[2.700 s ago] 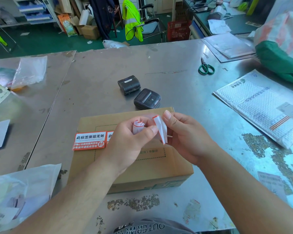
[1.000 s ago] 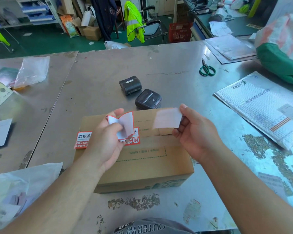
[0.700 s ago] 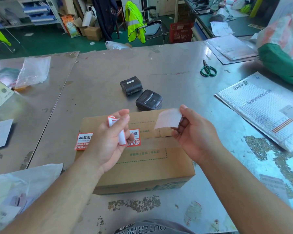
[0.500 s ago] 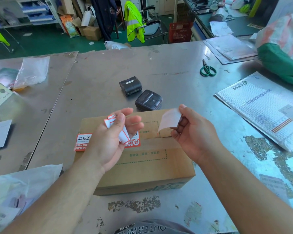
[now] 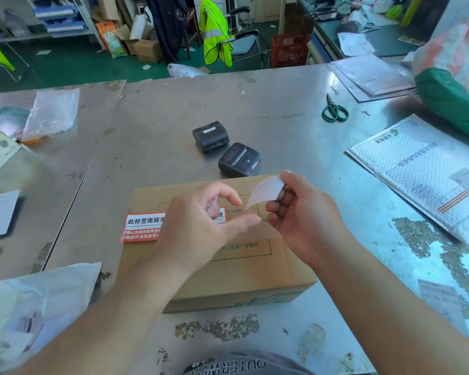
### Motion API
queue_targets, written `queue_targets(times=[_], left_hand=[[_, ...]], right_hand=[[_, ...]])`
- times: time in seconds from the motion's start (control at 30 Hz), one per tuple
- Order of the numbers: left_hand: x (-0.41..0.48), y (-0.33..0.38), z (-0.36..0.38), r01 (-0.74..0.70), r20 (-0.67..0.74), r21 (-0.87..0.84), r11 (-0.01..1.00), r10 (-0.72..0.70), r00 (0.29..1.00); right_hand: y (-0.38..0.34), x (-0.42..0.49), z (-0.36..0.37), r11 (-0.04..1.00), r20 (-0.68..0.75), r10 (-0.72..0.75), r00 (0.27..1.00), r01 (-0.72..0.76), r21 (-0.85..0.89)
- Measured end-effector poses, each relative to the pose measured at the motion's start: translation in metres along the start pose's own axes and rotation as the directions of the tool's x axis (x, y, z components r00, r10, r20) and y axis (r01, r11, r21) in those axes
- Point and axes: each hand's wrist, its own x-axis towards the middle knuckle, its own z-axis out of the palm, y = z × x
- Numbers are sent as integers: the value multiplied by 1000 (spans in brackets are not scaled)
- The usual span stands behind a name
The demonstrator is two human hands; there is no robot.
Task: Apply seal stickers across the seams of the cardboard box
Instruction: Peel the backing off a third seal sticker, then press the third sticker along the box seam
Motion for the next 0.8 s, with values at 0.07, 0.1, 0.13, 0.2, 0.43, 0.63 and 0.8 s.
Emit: queue_targets(times=[0.07, 0.1, 0.13, 0.2, 0.43, 0.63, 0.8], left_hand=[[0, 1, 3, -59, -12, 157, 986, 61, 998], [0, 1, 4, -74, -22, 192, 979, 79, 997], [0, 1, 4, -80, -33, 205, 975, 89, 995], [0, 1, 4, -99, -36, 216, 971, 110, 993], [-3, -5, 7, -140, -82, 208, 968, 160, 984], [4, 1, 8, 190, -226, -274, 943, -255, 940], [13, 0, 1, 445, 88, -804, 394, -662, 745]], right_hand=[[3, 0, 1, 1000, 6, 10, 1000, -10, -5], [3, 0, 2, 1000, 10, 13, 1000, -13, -8], [4, 0, 3, 1000, 17, 16, 1000, -16, -12], [5, -1, 4, 1000, 26, 20, 999, -20, -14], [7, -5, 8, 999, 59, 41, 997, -42, 9], [10, 0, 7, 999, 24, 47, 999, -48, 24], [9, 4, 4, 964, 64, 19, 998, -1, -266]])
